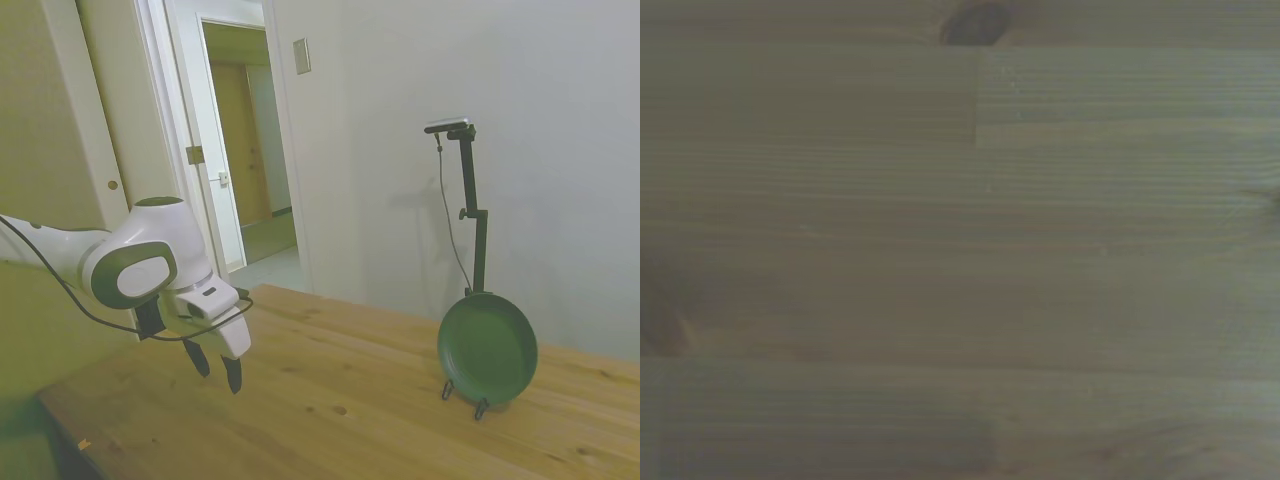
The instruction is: Unload the plate
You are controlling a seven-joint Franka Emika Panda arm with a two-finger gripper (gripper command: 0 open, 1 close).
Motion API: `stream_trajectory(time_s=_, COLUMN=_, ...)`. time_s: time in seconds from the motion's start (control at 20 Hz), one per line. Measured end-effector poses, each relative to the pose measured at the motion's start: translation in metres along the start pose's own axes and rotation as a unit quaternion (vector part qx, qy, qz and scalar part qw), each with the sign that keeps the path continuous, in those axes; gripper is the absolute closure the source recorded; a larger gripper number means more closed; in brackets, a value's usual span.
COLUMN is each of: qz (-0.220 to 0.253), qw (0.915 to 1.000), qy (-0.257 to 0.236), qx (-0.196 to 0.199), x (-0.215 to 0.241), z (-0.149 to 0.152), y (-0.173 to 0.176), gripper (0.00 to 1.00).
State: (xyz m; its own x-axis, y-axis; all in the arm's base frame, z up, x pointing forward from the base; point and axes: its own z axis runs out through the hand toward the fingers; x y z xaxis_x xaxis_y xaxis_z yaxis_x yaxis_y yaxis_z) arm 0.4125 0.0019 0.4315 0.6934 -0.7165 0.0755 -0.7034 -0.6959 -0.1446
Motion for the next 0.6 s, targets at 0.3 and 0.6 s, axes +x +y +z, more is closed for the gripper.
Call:
stream_trajectory(time_s=0.3, qz=0.026, qw=0.9990, qy=0.026, qx=-0.025, x=0.027, z=-0.006, y=0.025, gripper=0.00)
stream_trajectory(time_s=0.6, qz=0.070, qw=0.9860, qy=0.146, qx=-0.040, x=0.098, z=-0.077, y=0.067, gripper=0.00)
